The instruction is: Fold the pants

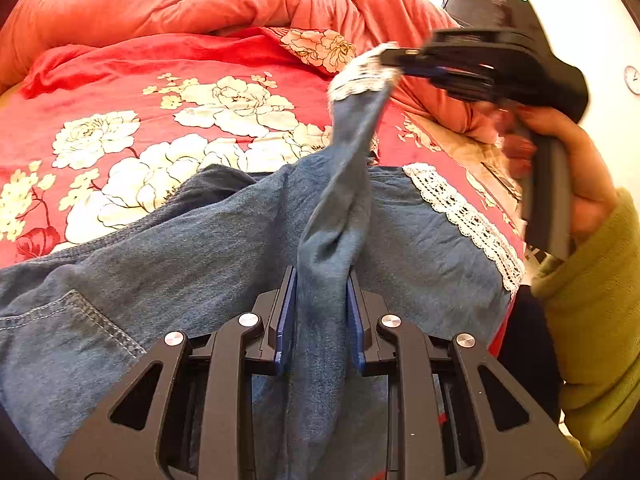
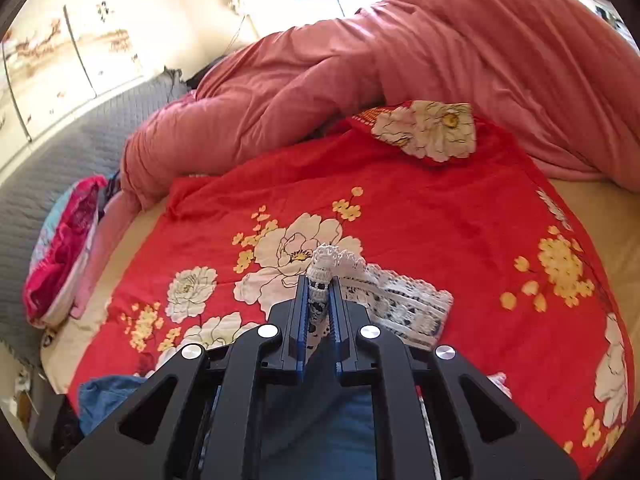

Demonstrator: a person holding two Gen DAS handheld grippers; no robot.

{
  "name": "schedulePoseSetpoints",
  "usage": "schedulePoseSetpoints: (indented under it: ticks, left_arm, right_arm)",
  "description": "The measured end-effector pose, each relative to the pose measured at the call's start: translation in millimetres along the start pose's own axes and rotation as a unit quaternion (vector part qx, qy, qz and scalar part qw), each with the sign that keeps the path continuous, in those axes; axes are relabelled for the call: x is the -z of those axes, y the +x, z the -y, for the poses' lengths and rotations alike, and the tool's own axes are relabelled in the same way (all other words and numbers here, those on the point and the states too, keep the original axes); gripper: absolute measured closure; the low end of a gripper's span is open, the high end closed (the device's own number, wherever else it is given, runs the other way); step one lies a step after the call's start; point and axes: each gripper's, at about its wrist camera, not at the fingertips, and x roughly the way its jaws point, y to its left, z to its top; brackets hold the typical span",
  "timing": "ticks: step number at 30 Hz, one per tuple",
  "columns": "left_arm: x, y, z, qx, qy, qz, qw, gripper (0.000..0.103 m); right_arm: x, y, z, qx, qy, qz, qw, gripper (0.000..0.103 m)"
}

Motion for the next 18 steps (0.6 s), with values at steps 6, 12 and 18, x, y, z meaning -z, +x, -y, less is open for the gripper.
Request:
schedulePoseSetpoints:
  ticks: [6,12,18]
  left_arm:
    - [-2.7,3.3,1.3,-0.001,0.01,0.016,0.9998,0.065]
    - [-5.4,2.5,4.9,0.021,0.028,0.01,0.9993,0.102]
    - [-4.5,-19.2,10.0,0.027,0.06,0.022,0.9976,0.103]
  right_arm:
    - [9.4,-43.8,23.3,0.002,0.029,0.026,0.999,0.094]
    - [21.5,-66.4,42.1,0.003,0.066,0.031,0.997,0.094]
    - [55.2,-101.4,55.2,0.007,0.101,0.038,0.994,0.094]
